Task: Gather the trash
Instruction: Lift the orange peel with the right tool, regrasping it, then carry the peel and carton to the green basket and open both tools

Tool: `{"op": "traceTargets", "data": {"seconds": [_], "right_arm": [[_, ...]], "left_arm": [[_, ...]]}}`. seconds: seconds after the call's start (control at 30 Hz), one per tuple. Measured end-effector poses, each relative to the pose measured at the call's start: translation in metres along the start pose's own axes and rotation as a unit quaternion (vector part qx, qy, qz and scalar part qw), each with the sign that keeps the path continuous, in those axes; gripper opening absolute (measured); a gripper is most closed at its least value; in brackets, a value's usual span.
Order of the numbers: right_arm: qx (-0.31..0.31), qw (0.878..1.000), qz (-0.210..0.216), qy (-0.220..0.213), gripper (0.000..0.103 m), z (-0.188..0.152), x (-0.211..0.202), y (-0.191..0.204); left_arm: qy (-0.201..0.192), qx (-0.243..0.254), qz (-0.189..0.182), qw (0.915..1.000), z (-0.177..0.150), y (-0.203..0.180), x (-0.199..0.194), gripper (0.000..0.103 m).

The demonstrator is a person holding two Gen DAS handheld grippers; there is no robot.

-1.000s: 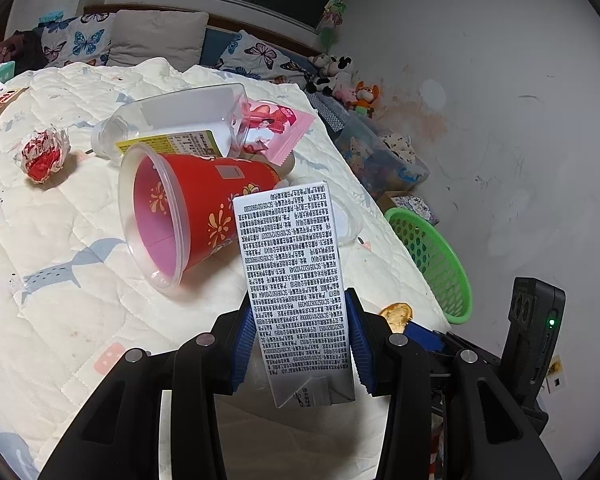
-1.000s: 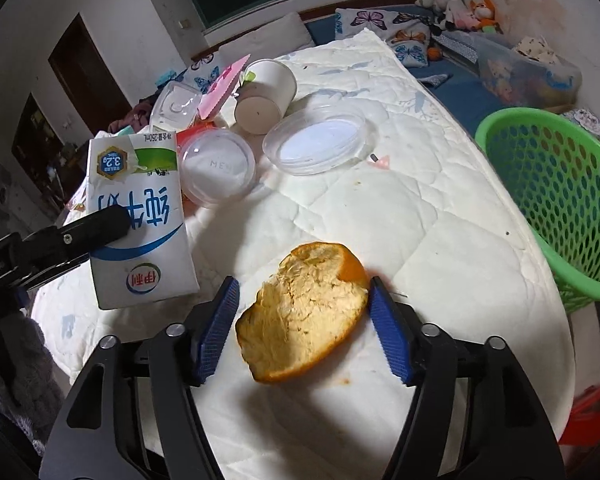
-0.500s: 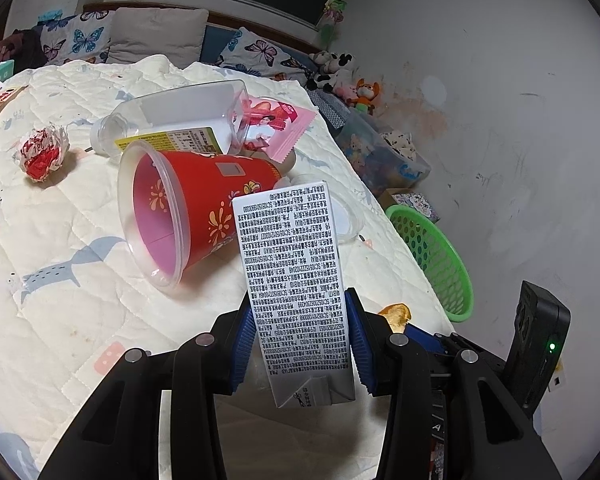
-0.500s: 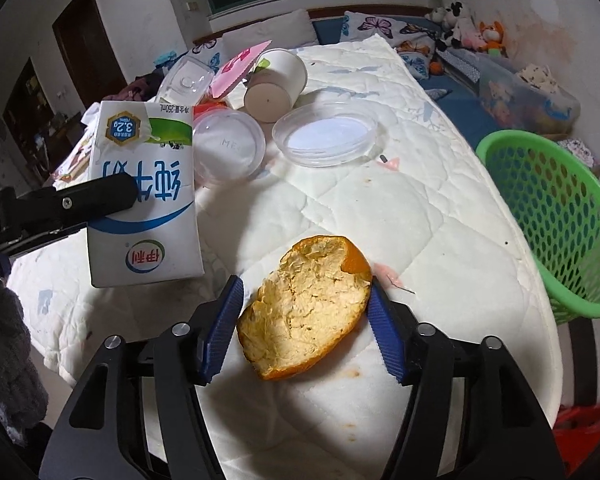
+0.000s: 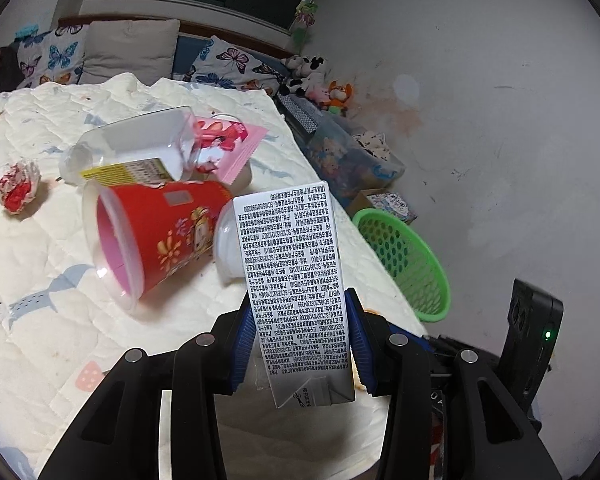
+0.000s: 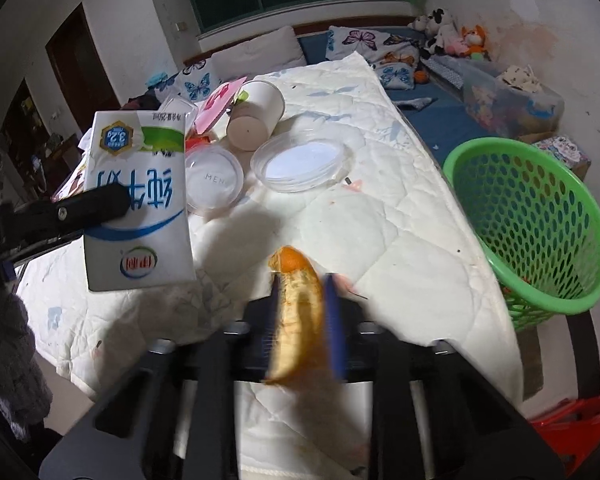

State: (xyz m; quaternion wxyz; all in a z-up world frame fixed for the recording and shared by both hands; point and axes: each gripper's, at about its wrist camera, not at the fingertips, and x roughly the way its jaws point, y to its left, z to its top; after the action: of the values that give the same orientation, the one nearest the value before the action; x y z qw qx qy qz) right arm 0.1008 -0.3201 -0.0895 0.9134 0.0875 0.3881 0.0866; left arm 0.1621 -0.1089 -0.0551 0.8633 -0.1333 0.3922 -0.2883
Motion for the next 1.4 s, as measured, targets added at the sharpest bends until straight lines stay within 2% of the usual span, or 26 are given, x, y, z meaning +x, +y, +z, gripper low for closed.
{"op": "traceTargets", "data": {"seconds": [0.07, 0.2, 0.33, 0.47, 0.53, 0.6, 0.7, 0.8, 1.0, 1.23, 1.3, 1.4], "right_arm": [[-0.001, 1.000, -0.003, 0.004, 0.017, 0.001, -0.001, -0.003], [0.028, 0.999, 0.026, 0.008, 0.025, -0.002, -0.003, -0.011], [0.037, 0.999, 0.019, 0.008, 0.055, -0.006, -0.002, -0.005], [0.051, 0.998, 0.019, 0.016, 0.058, -0.008, 0.004, 0.002], [0.046, 0.999, 0.004, 0.018, 0.064, -0.009, 0.008, 0.007], [0.041, 0.999, -0.020, 0.023, 0.065, -0.011, 0.013, 0.010], [0.040, 0.998, -0.034, 0.027, 0.065, -0.015, 0.021, 0.015], [0.028, 0.998, -0.060, 0.022, 0.054, -0.017, 0.021, 0.018], [0.027, 0.999, -0.041, 0.005, 0.040, -0.016, 0.009, 0.012], [0.042, 0.999, -0.032, -0.011, 0.038, -0.008, -0.009, -0.004], [0.058, 0.998, -0.023, -0.016, 0.038, -0.004, -0.016, -0.016], [0.078, 0.996, -0.034, -0.031, 0.038, 0.006, -0.029, -0.042]], "left_arm": [[0.000, 0.002, -0.003, 1.0000, 0.004, -0.002, 0.002, 0.042], [-0.001, 0.001, -0.003, 1.0000, 0.004, -0.003, 0.005, 0.042], [0.002, -0.002, 0.001, 1.0000, 0.002, 0.000, 0.007, 0.042], [-0.003, -0.002, 0.001, 1.0000, 0.003, 0.002, 0.004, 0.041], [-0.004, -0.001, -0.003, 1.0000, 0.003, 0.003, 0.003, 0.041], [-0.009, 0.003, -0.001, 1.0000, 0.002, 0.002, 0.000, 0.042], [-0.009, 0.002, -0.001, 1.0000, 0.002, 0.005, -0.001, 0.042], [-0.006, -0.004, -0.002, 1.0000, 0.002, 0.010, -0.001, 0.041], [-0.005, -0.005, -0.008, 0.9999, 0.005, 0.009, -0.002, 0.042], [-0.005, 0.003, -0.021, 0.9998, 0.016, -0.006, 0.002, 0.042], [-0.002, 0.005, -0.025, 0.9997, 0.018, -0.011, 0.005, 0.042], [0.003, 0.009, -0.032, 0.9995, 0.025, -0.021, 0.012, 0.042]]}}
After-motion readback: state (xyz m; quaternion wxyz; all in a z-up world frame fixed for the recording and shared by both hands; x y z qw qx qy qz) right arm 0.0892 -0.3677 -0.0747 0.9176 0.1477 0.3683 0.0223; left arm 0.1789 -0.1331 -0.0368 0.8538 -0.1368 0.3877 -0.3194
